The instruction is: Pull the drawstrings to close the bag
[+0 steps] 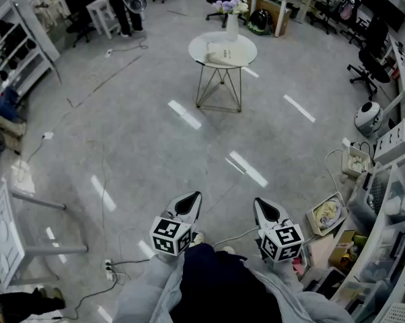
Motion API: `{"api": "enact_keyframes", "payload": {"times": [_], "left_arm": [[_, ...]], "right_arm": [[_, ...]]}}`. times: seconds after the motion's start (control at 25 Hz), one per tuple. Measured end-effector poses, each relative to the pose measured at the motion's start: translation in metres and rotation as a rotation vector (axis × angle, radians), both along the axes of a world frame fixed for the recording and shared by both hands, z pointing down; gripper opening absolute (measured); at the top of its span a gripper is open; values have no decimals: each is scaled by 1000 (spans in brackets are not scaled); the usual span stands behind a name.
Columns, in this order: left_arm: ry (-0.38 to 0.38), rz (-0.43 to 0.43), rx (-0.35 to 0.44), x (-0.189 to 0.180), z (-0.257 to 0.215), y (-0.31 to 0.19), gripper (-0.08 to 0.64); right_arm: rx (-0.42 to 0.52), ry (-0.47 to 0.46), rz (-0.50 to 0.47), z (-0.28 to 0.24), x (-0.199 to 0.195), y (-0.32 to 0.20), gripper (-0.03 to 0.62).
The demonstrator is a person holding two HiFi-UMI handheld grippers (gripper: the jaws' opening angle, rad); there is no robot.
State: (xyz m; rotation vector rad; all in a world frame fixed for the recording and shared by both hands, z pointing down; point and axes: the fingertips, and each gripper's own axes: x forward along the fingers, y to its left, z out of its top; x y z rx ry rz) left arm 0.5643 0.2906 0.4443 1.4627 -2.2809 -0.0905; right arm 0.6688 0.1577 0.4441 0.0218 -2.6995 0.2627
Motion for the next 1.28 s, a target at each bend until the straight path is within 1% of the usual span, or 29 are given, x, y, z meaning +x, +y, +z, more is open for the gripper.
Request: {"api": "enact_keyframes", "payload": {"times": [0.08,0.16,0.32,0.4,0.48,0.56,0.6,0.68,0.72,0.76,0.8,0.84,0.92,1.0,1.08,1.28], "left_arm": [[9,13,27,24,-1,-1,19],[2,19,43,44,-4,-5,18],[-29,15,22,72,-8,-4,19],[-17,-5,24,82,-8,1,18],[0,-38,42,89,-9,6,20],[12,-69,63,96,-10,11,18],[19,-77,70,99,-10,13,46],[41,-79,78,106,-7,18,122],[54,-79,83,109,-6,20,138],[66,-82,92,111,-6,22,156],[74,-90,104,111,-7,24,183],[79,-101,118,111,-8,26,208],[86,-128,140,107,-8,31,257],[94,-143,141,105,-6,33,292],[92,-140,127,104,-3,33,301],[63,-108,62,90,5,19,301]], "right_arm": [[2,-21,-3,-7,18,0,2],[1,-42,-2,-13,33,-2,2],[-11,-59,-7,-15,56,-2,2],[-18,-66,11,-14,65,-2,2],[-29,-79,34,-14,73,-4,2],[-39,-98,37,-15,81,-3,3],[-44,-107,35,-14,83,-2,3],[-56,-120,23,-12,87,3,11],[-63,-125,13,-12,87,6,49],[-70,-129,2,-12,86,9,100],[-77,-132,-9,-13,85,11,149],[-82,-137,-17,-14,84,13,183],[-84,-146,-25,-16,82,16,203],[-82,-144,-31,-14,80,17,235],[-85,-134,-34,-11,77,17,281],[-94,-108,-62,-6,59,13,282]]}}
